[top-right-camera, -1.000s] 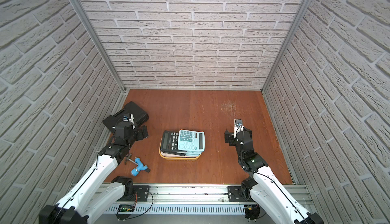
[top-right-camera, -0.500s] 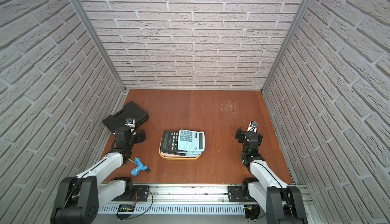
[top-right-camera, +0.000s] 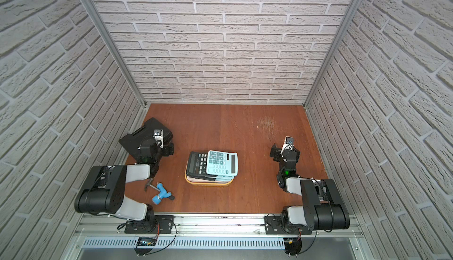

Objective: Put the calculator in the storage box
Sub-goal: Reset both arms

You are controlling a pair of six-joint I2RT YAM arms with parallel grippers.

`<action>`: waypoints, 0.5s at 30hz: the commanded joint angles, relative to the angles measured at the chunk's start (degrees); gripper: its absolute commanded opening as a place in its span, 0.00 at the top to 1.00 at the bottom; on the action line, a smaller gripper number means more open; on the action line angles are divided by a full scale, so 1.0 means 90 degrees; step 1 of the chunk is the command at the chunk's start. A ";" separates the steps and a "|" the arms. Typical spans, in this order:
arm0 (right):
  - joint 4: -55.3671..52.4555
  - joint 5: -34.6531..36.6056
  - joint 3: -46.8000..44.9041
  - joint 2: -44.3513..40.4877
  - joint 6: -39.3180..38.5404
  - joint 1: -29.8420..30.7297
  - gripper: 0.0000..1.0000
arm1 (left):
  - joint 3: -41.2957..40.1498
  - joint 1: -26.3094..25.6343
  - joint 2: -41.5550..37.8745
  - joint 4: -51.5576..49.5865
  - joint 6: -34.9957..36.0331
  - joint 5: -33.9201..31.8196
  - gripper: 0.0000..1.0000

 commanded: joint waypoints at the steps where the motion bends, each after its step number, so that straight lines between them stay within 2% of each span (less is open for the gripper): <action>1: 0.1270 -0.0131 0.0055 0.0531 -0.0170 0.0027 0.01 | -0.0142 -0.0125 0.0215 0.0960 0.0248 -0.0161 0.02; 2: 0.1555 -0.0205 0.0055 0.0757 -0.0224 0.0030 0.01 | -0.0200 -0.0129 0.0358 0.1316 0.0301 -0.0142 0.02; 3: 0.1960 -0.0451 0.0055 0.1044 -0.0354 0.0032 0.01 | -0.0142 -0.0125 0.0244 0.0974 0.0270 -0.0047 0.02; 4: 0.2209 -0.0721 0.0055 0.1244 -0.0463 0.0055 0.01 | -0.0178 -0.0105 0.0326 0.1186 0.0278 -0.0043 0.02; 5: 0.2007 -0.0880 0.0082 0.1193 -0.0544 0.0091 0.01 | -0.0157 -0.0114 0.0299 0.1109 0.0283 -0.0038 0.02; 8: -0.0039 -0.0832 0.0854 0.0830 -0.0616 0.0154 0.01 | -0.0137 -0.0093 0.0273 0.1022 0.0266 0.0019 0.02; 9: -0.0133 -0.0838 0.0983 0.0926 -0.0648 0.0181 0.01 | -0.0168 -0.0094 0.0309 0.1140 0.0277 -0.0019 0.02; 11: 0.0428 -0.0830 0.0805 0.1058 -0.0685 0.0202 0.01 | -0.0150 -0.0084 0.0294 0.1088 0.0264 0.0034 0.02; 15: 0.0026 -0.0986 0.0937 0.0952 -0.0725 0.0203 0.01 | -0.0139 -0.0075 0.0281 0.1040 0.0258 0.0068 0.02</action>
